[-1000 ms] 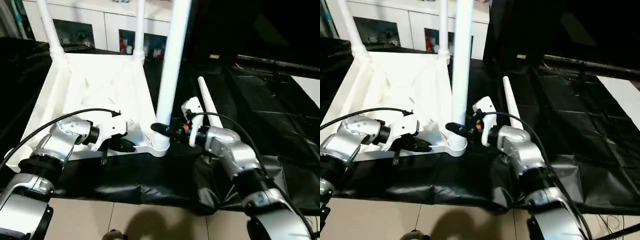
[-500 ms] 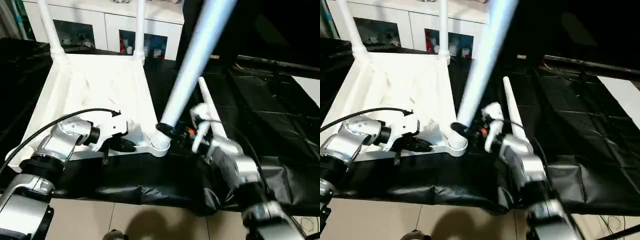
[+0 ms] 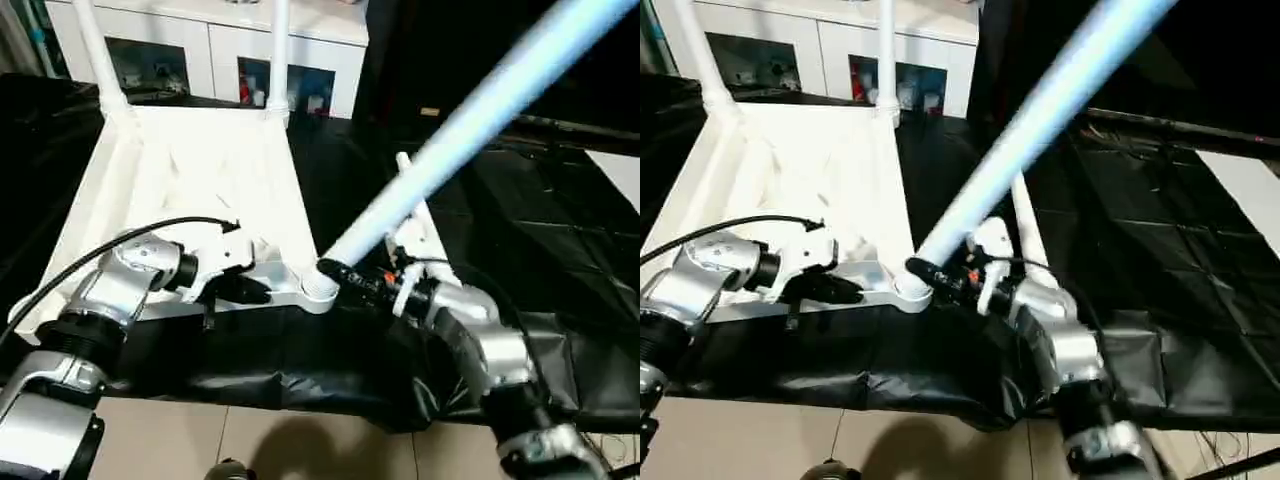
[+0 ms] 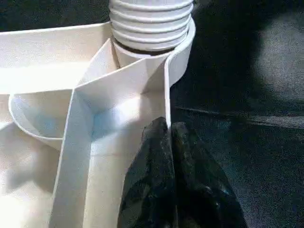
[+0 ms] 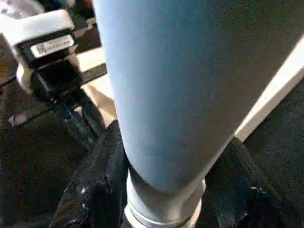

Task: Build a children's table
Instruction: Insert table leg to table base

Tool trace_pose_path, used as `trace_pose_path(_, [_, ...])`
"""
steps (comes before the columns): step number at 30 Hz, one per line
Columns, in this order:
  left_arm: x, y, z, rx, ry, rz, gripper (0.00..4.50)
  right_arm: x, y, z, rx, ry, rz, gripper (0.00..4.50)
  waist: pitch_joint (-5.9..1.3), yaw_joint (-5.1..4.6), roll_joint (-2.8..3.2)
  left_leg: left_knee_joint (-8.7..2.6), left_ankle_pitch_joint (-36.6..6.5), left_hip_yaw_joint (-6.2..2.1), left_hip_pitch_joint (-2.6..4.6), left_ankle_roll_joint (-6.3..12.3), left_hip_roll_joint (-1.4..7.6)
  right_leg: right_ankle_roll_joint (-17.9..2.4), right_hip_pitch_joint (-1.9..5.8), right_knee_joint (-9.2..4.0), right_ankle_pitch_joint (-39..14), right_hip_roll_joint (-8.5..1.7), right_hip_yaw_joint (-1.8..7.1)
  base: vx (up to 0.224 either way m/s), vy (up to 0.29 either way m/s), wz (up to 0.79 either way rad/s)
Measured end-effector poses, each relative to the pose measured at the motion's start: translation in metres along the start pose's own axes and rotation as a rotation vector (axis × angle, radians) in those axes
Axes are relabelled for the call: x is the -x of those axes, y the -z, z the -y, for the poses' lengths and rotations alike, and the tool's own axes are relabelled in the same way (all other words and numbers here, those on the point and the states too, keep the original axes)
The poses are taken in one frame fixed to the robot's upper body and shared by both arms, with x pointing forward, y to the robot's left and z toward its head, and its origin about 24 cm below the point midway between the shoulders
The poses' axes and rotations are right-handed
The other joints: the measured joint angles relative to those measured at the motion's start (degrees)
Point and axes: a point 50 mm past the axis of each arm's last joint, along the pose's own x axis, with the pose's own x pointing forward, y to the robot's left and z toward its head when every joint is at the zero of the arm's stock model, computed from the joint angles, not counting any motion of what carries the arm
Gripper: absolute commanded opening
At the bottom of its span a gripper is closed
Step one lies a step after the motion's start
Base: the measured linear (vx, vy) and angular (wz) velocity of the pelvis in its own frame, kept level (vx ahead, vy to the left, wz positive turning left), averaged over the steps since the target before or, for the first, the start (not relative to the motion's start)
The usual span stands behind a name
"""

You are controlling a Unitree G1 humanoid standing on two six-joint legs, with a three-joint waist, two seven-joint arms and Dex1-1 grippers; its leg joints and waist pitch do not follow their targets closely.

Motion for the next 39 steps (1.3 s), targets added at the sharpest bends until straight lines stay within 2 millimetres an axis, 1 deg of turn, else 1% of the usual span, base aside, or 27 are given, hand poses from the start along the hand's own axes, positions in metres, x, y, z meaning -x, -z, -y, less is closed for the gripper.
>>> trace_pose_path(3, [0.001,0.000,0.001,-0.005,0.007,-0.003,0.00,-0.003,-0.009,0.004,0.044,-0.068,-0.065,1.86,-0.13,-0.07,-0.28,-0.02,0.00,0.03,-0.01,0.00,0.00,0.00,0.01,0.00,0.00,0.00,0.00,0.000,0.000,0.00])
trace_pose_path(10, [0.000,-0.002,0.003,-0.020,0.019,0.000,0.00,-0.004,-0.018,0.011,0.080,-0.166,-0.148,1.86,-0.29,0.08,-0.85,-0.04,0.00,0.10,-0.03,0.00,0.01,0.03,0.08,0.01,-0.06,0.00,0.03,0.000,0.000,0.00])
trace_pose_path(15, [-0.001,-0.003,0.006,-0.030,0.044,0.003,0.00,-0.003,-0.024,0.011,0.120,-0.260,-0.219,1.86,-0.35,0.57,-1.20,-0.08,-0.03,0.11,-0.07,0.04,0.01,-0.08,0.11,-0.01,-0.20,0.00,0.05,0.000,0.000,0.00])
trace_pose_path(19, [-0.001,-0.005,0.008,-0.044,0.094,-0.003,0.00,0.001,-0.021,0.010,0.119,-0.336,-0.253,1.86,-0.36,0.88,-1.27,-0.13,-0.06,0.13,-0.07,0.10,0.01,-0.15,0.26,-0.01,-0.29,0.00,0.06,0.000,0.000,0.00])
trace_pose_path(25, [-0.001,-0.005,0.013,-0.066,0.167,-0.008,0.00,0.004,-0.018,0.005,0.147,-0.418,-0.262,1.86,-0.62,0.72,-1.47,-0.18,-0.07,0.13,0.05,0.10,0.01,-0.17,0.36,-0.01,-0.36,0.00,0.06,0.000,0.000,0.00])
trace_pose_path(28, [-0.002,-0.005,0.014,-0.078,0.196,-0.016,0.00,0.006,-0.014,0.003,0.154,-0.442,-0.261,1.86,-0.68,0.70,-1.53,-0.19,-0.10,0.12,0.32,0.10,0.01,-0.17,0.56,-0.01,-0.41,0.00,0.06,0.000,0.000,0.00])
trace_pose_path(30, [-0.004,-0.004,0.015,-0.084,0.205,-0.027,0.00,0.006,-0.011,0.002,0.154,-0.445,-0.259,1.86,-0.71,0.69,-1.58,-0.23,-0.13,0.12,0.75,0.05,0.01,-0.04,0.67,-0.05,-0.55,0.00,0.06,0.000,0.000,0.00])
trace_pose_path(32, [-0.005,-0.003,0.016,-0.084,0.212,-0.034,0.00,0.007,-0.008,0.001,0.149,-0.447,-0.259,1.86,-0.77,0.65,-1.66,-0.24,-0.20,0.09,1.06,-0.01,0.01,0.29,0.99,-0.12,-0.85,0.00,0.06,0.000,0.000,0.00])
trace_pose_path(39, [-0.003,-0.003,0.016,-0.082,0.224,-0.039,0.00,0.005,-0.006,0.000,0.151,-0.458,-0.250,1.86,-0.94,0.32,-1.91,-0.37,-0.23,0.09,1.05,0.02,0.00,0.26,0.99,-0.25,-0.85,0.00,0.06,0.000,0.000,0.00])
